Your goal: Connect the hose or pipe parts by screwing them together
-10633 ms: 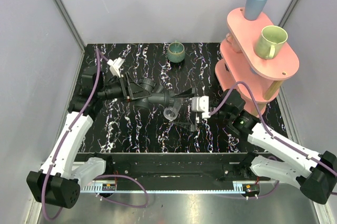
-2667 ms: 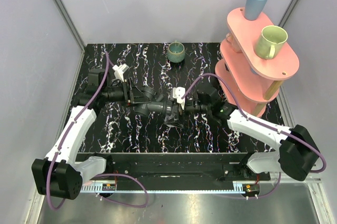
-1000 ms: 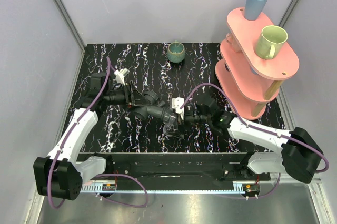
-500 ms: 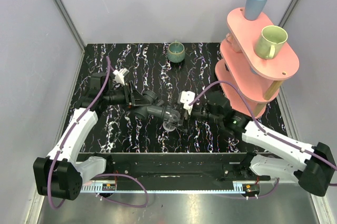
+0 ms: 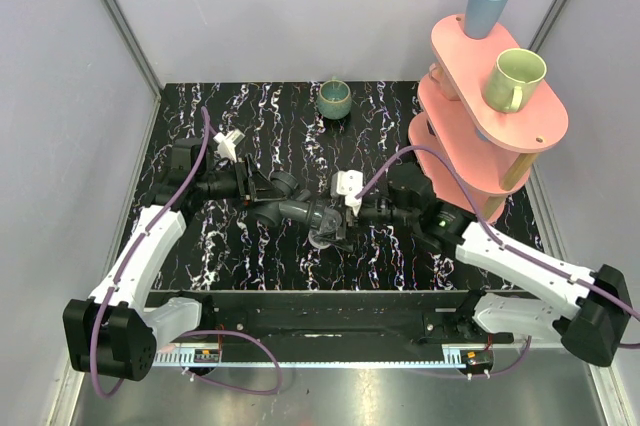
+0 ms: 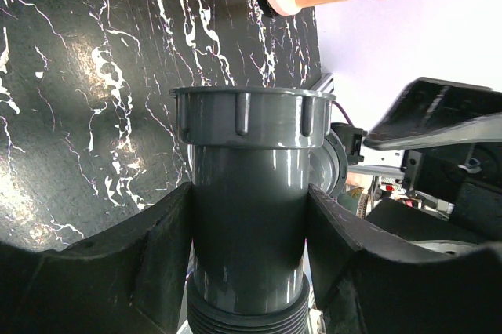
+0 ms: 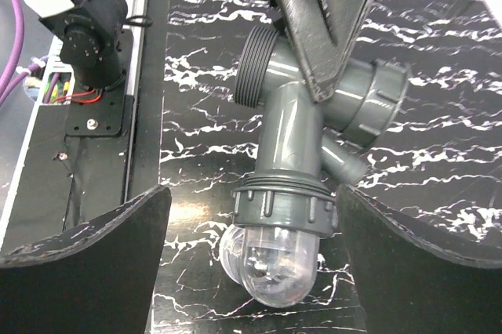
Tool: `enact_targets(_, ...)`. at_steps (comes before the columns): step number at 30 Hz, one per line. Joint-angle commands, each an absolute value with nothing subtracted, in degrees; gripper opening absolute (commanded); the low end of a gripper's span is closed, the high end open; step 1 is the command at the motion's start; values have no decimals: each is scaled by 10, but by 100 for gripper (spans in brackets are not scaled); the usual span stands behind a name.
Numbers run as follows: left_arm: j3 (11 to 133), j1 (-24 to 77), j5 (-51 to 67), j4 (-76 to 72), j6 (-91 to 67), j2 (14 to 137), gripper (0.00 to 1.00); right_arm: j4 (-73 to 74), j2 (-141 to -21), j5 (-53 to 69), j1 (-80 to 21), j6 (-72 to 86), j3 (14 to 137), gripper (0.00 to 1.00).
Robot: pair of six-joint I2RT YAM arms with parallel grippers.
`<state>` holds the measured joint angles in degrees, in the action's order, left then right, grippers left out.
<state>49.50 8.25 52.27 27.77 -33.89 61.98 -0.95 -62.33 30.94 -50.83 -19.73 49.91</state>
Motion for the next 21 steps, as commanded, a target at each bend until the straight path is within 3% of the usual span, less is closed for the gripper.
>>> enact_targets(1,518,83,542,268,-343,598,0,-18,-659,339,-518,-195,509,94)
enact_targets(21,513,83,565,216,-394,574,0,-78,-753,338,-530,-141,468,90)
